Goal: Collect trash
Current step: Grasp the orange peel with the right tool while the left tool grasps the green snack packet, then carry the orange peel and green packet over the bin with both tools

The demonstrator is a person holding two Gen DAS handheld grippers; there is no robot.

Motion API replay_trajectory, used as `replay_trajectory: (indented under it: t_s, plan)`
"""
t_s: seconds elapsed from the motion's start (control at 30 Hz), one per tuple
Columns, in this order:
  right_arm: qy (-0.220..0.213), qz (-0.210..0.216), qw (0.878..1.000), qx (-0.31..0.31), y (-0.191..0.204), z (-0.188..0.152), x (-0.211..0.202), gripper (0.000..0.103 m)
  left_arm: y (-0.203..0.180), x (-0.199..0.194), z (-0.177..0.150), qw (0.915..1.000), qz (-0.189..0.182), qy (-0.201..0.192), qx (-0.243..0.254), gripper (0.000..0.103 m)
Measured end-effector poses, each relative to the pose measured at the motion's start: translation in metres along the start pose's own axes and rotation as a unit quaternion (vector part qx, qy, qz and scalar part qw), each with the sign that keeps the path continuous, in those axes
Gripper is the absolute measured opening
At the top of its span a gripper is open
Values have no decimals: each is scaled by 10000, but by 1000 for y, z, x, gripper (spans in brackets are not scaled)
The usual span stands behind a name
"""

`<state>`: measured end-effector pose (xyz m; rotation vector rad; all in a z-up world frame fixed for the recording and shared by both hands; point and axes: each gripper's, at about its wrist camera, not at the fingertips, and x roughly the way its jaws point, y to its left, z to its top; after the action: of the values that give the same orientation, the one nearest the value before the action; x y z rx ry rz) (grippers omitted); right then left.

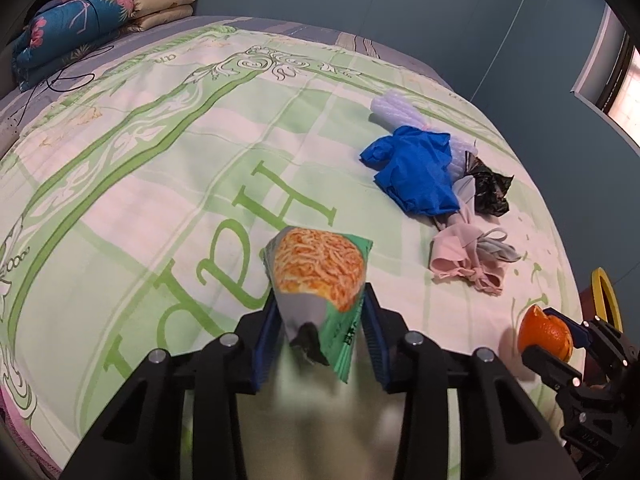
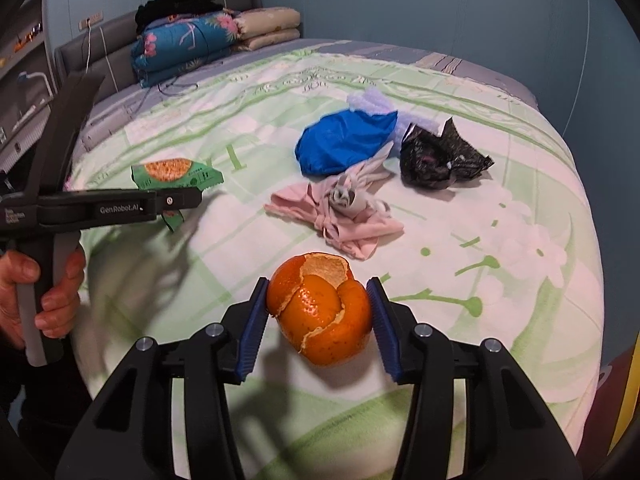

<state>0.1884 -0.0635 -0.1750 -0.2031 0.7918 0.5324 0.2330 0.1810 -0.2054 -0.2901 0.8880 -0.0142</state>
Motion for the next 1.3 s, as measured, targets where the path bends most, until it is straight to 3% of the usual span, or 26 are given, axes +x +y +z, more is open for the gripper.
replay_trajectory:
  t_s: [0.23,0.53,0.97,1.3]
  plan:
    - [-108,222,9994,236,-10,5,-27,46,-13,-24,4,9998,-25,-171,140,36]
    - [-523,-4,9977,425,-32,7,-81,46,-52,-62,14,9976,-239,-498,418,36]
    - [-1279,-607,9861,867,-97,11,-169,46,-153,-103,23,9872,-739,-820,1155,36]
    - [-1630,-1181,9711,1284,-154,-5,-222,46,-245,-110,26,9704,-1303,-917,1814,36]
